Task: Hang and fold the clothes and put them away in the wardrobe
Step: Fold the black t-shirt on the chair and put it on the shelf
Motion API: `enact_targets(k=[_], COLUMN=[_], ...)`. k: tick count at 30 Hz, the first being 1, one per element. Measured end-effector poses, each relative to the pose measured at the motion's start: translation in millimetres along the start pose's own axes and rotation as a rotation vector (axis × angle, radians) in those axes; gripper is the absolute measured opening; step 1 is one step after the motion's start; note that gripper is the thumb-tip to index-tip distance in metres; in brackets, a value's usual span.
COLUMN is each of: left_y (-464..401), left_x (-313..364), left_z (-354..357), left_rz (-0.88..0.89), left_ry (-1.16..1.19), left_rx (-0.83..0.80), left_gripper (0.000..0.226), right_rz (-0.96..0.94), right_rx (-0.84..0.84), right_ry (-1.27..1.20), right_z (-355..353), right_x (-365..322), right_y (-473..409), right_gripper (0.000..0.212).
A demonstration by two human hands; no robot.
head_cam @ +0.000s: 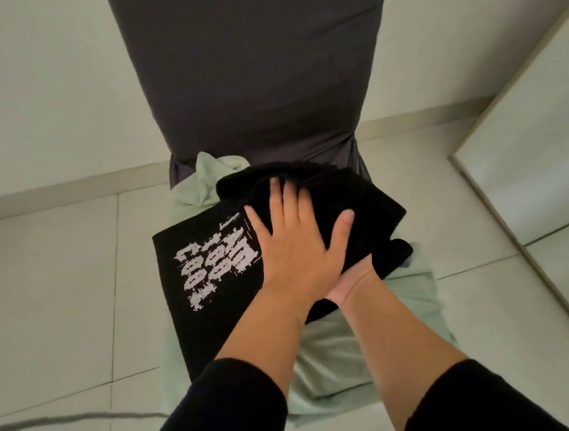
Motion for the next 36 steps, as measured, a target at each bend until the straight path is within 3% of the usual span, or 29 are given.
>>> enact_targets(k=[2,5,11,19,24,28,30,33,36], left_y=[8,17,14,18,33,32,34,44,65], left_x=[23,19,16,13,13,20,25,24,5], left_z=[31,78,77,63,77,84,84,77,65], left_rz=[0.148,0.175,0.183,0.133,0.141,0.065,0.041,0.024,0.01], left_ry=[-0.036,-0.074,-0.057,0.027,-0.17,-0.218,-0.214,-0.189,-0.258], left_rx=[-0.171,-0.39,-0.281,-0.145,-0.231,-0.295,-0.308,-0.282,-0.214], left_gripper=[0.071,0.059,0.076,0.069,0.066,0.061,0.063,0.065,0.062], right_rz=[0.029,0.072,0.122,0.105,-0.007,0.021,-0.019,-0.154,-0.27], right_rx=[0.024,0.107,0.18,0.157,0.19,0.212,0.21,0.323,0.483], right_ry=[-0.047,-0.085,-0.089,-0.014,0.076,0.004,0.078,0.363,0.504], right_z=[-30,-64,-64,-58,-73,-82,-84,-93,-104], right_x=[-10,-13,-15,-32,-64,-71,-75,-83,-94], right_y=[-8,-14,-18,-19,-19,-2,7,8,11], right_gripper=[0.058,0.058,0.059,0.059,0.055,0.079,0.068,0.031,0.026])
Point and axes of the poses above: each hand's wrist, its own y-axis away from the middle knuckle, its own z-axis out of the palm, x = y × z, the point moved 8 cm from there along -y, towards the middle knuckle, and after that the axes turned 9 degrees about x, right-handed, at the moved point
